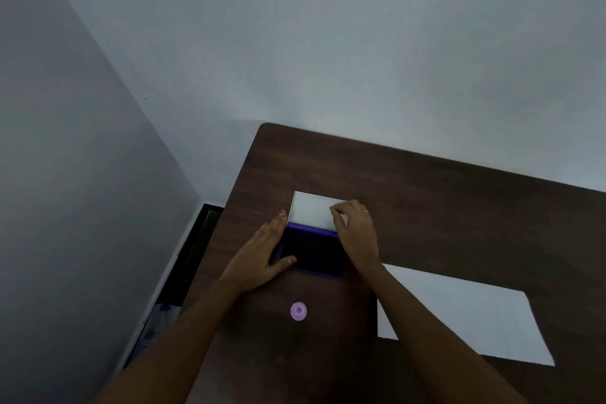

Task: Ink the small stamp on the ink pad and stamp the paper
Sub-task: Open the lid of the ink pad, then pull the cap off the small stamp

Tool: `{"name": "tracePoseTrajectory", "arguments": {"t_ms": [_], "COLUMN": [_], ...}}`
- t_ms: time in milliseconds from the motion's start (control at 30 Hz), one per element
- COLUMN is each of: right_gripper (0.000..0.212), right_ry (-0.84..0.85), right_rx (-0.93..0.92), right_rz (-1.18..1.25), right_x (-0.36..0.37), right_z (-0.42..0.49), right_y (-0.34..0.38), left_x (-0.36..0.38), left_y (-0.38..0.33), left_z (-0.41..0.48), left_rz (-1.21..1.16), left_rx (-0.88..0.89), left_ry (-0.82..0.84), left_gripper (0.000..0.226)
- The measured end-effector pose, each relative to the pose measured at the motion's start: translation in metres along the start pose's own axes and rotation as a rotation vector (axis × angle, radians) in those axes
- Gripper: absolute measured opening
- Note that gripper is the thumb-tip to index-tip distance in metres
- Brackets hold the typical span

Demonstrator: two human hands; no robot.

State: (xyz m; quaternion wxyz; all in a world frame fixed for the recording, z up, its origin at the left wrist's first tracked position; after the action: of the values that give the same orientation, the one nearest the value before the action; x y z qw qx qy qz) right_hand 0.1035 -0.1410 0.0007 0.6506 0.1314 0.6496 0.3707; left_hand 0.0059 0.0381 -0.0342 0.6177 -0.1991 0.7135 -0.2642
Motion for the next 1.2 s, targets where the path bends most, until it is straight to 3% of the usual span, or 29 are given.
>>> {"name": "tracePoseTrajectory", "arguments": {"t_ms": [233,400,533,667,800,900,1033,1200], "right_gripper": [0.017,0.029,0.034,0.019,0.011,0.011,0.012,0.011], "right_ry": [0.339,0.57,0.614,0.577,0.455,0.359,0.331,0.345], "right_rx": [-0.181,-0.29,-0.231,-0.069,0.18,0.519,0.96,1.013], "right_rz": [0.074,0.024,-0.025,0.071,0.331,0.673,1.348,1.477], "right_x": [0.0,0.011,0.021,0.024,0.017,0.006,-0.005,-0.012], "right_z": [-0.065,-0.105,-0.121,-0.126,-0.126,-0.124,-0.123,-0.124], "right_y": [0.027,0.038,0.035,0.032,0.034,0.03,0.027,0.027], "left_x": [0.001,0.003,0.01,0.019,0.021,0.017,0.012,0.006], "left_y": [-0.017,-0.032,-0.045,-0.051,-0.058,-0.068,-0.086,-0.106], "left_z": [-0.02,-0.039,-0.053,-0.068,-0.081,-0.083,-0.082,-0.071], "left_rz": [-0.089,-0.132,-0.159,-0.181,-0.364,-0.499,-0.58,-0.455], "left_rx": [-0.242,-0.226,-0.21,-0.222,-0.265,-0.238,-0.117,-0.021], "left_ry": [-0.32,-0.347,-0.335,-0.307,-0.306,-0.29,-0.262,-0.323], "left_gripper": [0.047,0.038,0.034,0.033,0.023,0.026,0.043,0.042]}}
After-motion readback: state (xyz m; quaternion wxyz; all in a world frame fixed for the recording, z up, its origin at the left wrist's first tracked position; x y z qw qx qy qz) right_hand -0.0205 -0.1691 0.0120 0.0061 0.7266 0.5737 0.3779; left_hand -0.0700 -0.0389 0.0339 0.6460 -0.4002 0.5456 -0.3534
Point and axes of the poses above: each hand's wrist, its own z-axis towards the middle knuckle, its own x-axis out of the palm, y = z × x, the point moved 2 cm from there along z, towards the middle knuckle, and after that the axes turned 1 degree about y, right-handed, at the moved point
